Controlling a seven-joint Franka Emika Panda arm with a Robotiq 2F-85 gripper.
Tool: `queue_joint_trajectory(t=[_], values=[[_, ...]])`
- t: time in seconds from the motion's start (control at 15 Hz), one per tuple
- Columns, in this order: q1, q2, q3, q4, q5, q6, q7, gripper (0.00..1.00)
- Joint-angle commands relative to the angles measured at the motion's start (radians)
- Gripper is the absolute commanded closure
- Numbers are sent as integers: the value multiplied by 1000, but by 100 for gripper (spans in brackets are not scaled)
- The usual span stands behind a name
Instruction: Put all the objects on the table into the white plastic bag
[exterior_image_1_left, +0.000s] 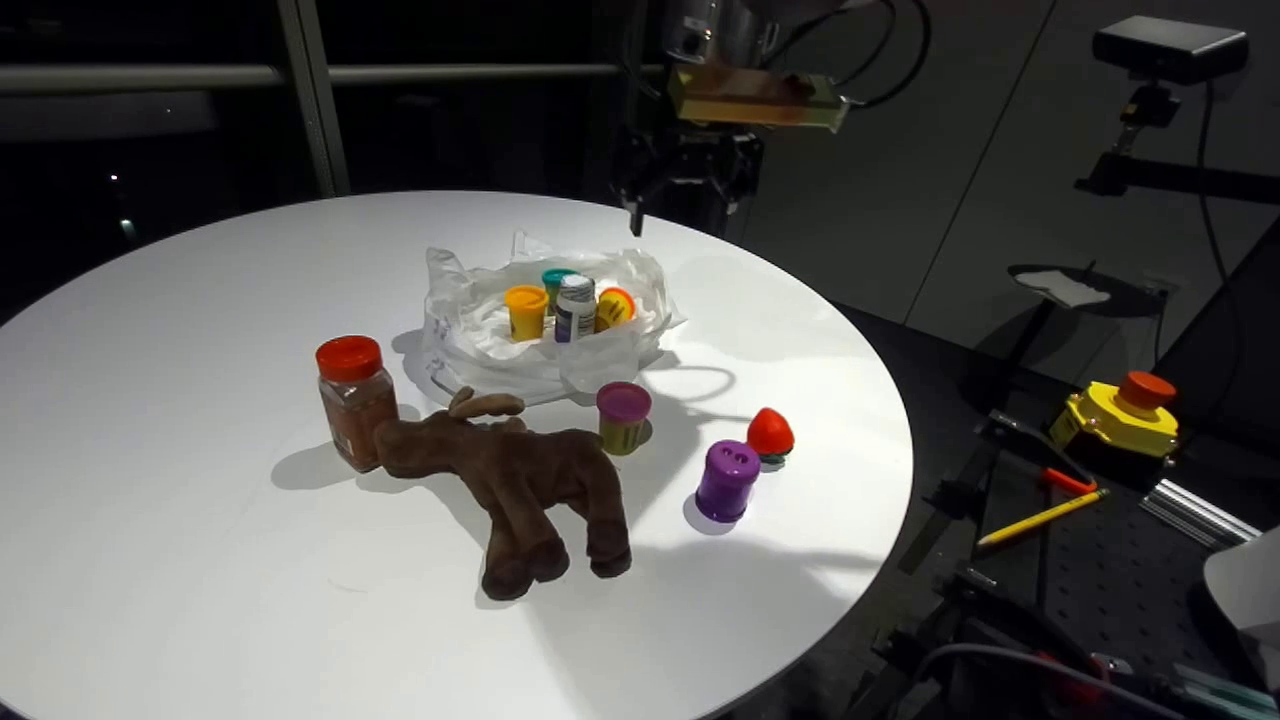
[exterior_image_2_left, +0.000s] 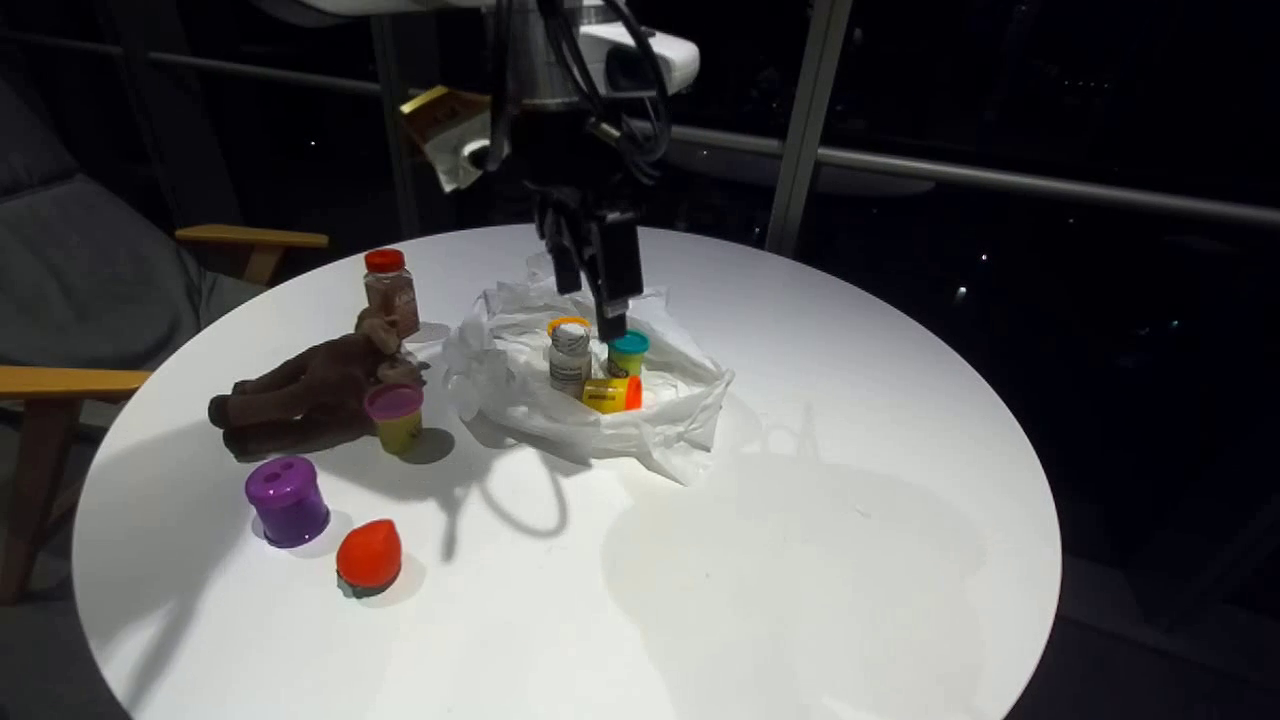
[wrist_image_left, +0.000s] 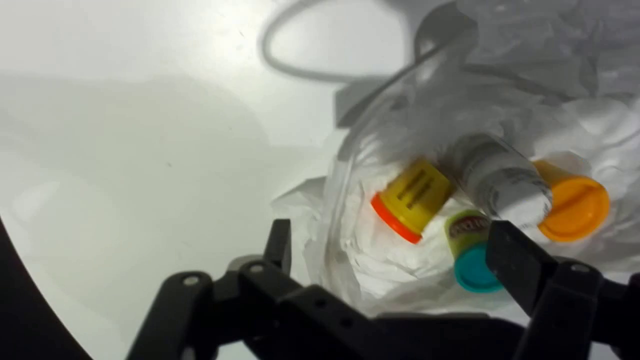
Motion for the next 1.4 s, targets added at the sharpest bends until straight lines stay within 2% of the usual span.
queue_joint_trajectory(t=[0.0, 0.2, 0.27, 1.07, 1.33], values=[[-59, -110, 51, -208, -26, 22, 18, 0], [-87, -142, 95, -317, 2, -1, -4, 0], [-97, -72, 93, -234, -15, -2, 9, 0], [-106, -68, 109, -242, -27, 6, 18, 0], [-95, -64, 166, -244, -22, 23, -51, 0]])
